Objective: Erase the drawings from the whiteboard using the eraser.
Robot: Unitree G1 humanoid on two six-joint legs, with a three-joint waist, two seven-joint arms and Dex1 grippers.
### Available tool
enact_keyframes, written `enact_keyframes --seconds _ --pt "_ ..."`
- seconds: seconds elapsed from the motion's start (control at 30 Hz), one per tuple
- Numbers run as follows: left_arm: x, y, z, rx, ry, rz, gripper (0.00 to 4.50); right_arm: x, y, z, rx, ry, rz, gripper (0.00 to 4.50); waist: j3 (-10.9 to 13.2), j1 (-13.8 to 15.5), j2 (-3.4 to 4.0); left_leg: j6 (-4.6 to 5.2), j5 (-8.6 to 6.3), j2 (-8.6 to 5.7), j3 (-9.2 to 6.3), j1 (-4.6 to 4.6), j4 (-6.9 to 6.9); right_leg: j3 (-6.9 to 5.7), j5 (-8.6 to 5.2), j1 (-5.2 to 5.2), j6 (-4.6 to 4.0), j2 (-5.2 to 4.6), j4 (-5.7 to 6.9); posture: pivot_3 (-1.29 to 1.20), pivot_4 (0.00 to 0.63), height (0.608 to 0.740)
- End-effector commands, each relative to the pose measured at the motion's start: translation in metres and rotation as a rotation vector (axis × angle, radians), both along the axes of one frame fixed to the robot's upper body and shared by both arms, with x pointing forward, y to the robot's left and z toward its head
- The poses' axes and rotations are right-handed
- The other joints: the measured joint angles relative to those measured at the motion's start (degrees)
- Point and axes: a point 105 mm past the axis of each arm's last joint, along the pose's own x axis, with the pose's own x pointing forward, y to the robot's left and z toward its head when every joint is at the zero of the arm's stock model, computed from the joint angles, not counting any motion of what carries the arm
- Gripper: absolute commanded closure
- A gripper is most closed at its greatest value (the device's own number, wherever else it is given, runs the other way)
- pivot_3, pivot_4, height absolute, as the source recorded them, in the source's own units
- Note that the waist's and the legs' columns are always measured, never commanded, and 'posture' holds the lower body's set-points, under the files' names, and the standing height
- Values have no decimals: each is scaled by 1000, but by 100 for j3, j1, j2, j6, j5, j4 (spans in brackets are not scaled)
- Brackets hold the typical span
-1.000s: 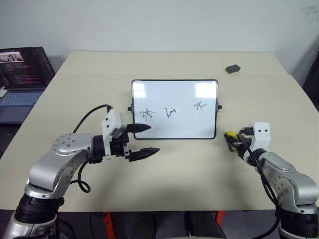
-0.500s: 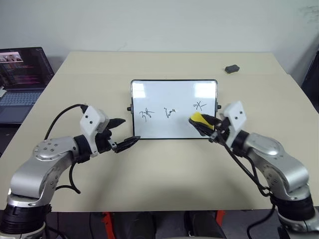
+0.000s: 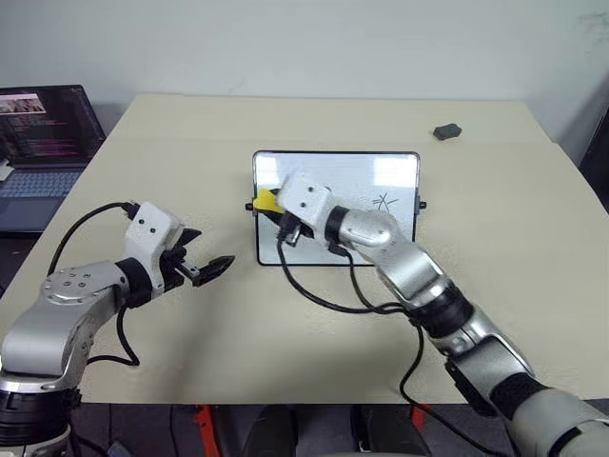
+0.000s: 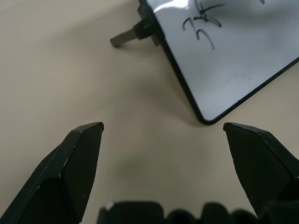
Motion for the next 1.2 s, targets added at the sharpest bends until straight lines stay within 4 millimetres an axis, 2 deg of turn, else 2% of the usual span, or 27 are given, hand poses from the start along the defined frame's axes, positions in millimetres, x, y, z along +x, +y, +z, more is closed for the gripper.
enact_keyframes --seconds 0.03,0.17,0.27,0.47,0.63,0.7,0.77,0.9,1.03,1.13,1.2 --pt "0 -3 9 26 -31 -23 0 16 6 12 -13 -81 -45 3399 -3 5 -5 -1 0 -1 -1 -3 1 -1 0 -3 0 -2 0 0 150 740" --pt "-3 -7 8 33 -21 -49 0 39 4 10 -36 -97 -117 3399 -7 -3 -11 -2 1 -1 1 -31 4 -1 1 -37 -2 -2 9 0 150 740" --pt "-4 -9 7 31 -15 -60 0 48 2 -5 -88 -66 -131 3399 -7 -16 -11 -13 7 1 4 -74 10 0 2 -85 -3 -2 23 0 150 740" --pt "-5 -9 9 30 -20 -65 0 35 0 -57 -226 68 -41 3399 -17 -61 -19 -2 1 2 10 -68 11 4 3 -83 -2 -2 35 0 150 740" --pt "-5 -7 8 33 -20 -60 0 23 0 -82 -316 104 19 3399 -19 -69 -19 -2 3 0 9 -48 22 5 2 -80 -3 -2 79 0 150 740" --pt "-6 -6 7 34 -16 -57 0 23 1 -80 -313 84 18 3399 -18 -68 -19 -5 5 -1 7 -42 29 4 3 -78 -4 -2 95 0 150 740" --pt "-7 -4 6 37 -10 -52 0 24 4 -70 -293 45 28 3400 -18 -66 -19 -9 11 -1 5 -32 30 2 10 -72 -16 -2 99 0 150 740" --pt "-8 -1 3 41 -6 -45 0 24 14 -25 -156 -45 43 3401 -14 -65 -20 -13 16 0 2 -31 30 -1 13 -71 -21 0 101 0 150 740" --pt "-9 -2 3 37 -4 -50 0 32 8 -1 -69 -83 -7 3402 -14 -68 -20 -14 16 1 2 -48 27 -1 13 -84 -21 0 93 0 150 740" --pt "-10 -3 2 35 -1 -56 0 39 2 6 -29 -98 -53 3404 -14 -83 -21 -15 17 3 4 -59 21 -2 13 -95 -21 0 87 0 150 740" --pt "-10 -4 1 34 -1 -61 0 43 -1 1 -34 -92 -73 3405 -14 -95 -21 -15 16 4 6 -62 17 -2 13 -100 -21 0 85 0 150 740"
